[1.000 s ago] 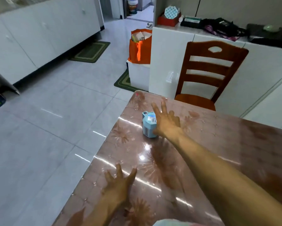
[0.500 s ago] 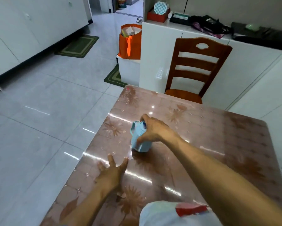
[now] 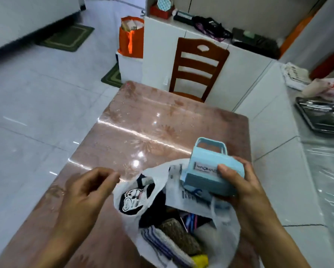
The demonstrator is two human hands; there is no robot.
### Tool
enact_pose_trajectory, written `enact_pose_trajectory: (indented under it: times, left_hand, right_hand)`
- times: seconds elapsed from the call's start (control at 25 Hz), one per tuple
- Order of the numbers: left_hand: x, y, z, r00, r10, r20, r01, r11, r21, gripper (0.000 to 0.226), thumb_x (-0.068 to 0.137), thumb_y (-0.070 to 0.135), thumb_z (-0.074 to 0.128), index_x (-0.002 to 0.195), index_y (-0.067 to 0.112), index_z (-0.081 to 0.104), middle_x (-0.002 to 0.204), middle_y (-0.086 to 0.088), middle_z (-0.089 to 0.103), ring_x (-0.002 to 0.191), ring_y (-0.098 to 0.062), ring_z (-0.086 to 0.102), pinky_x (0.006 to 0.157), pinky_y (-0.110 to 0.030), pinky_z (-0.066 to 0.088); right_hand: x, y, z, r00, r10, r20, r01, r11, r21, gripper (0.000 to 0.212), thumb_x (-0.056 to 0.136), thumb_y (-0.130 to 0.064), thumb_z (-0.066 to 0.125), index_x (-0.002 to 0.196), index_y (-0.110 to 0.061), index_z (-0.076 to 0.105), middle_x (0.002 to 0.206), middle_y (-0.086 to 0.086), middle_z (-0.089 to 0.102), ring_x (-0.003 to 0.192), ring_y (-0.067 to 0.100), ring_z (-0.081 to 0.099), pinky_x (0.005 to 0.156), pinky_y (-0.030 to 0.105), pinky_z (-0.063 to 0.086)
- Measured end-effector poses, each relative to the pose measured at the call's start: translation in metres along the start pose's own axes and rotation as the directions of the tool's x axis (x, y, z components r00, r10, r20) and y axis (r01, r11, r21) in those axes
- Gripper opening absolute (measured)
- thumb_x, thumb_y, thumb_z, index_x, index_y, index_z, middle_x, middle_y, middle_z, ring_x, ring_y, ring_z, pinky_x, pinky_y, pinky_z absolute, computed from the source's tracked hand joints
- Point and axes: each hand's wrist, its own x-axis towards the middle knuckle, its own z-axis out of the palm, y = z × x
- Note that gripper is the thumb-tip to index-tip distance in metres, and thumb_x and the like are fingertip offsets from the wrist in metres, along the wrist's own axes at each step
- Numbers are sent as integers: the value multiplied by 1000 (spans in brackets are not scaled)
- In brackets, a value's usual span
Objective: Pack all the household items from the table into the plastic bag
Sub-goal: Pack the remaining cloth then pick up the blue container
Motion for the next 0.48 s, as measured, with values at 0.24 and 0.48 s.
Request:
enact_pose_trajectory:
  times: [0.24,0.48]
  left_hand:
    - [-41,36,41,997,18,71,-30,986,165,19,88,35,64,79,20,72,61,2,67,57,-8,60,55,-25,46]
    - [-39,77,61,978,-165,128,194,947,-257,16,97,15,56,90,9,69,56,-3,60,55,-11,57,60,-24,46]
  right_hand:
    - [-43,77,20,993,120,20,-114,976,-184,58,57,-48,83,103,-37,49,112,4,66,94,19,66,74,41,59]
    - [-40,90,-40,963,-268,-36,119,540,-833,53,75,-74,48,115,-39,53,122,-9,61,119,20,53,103,42,39]
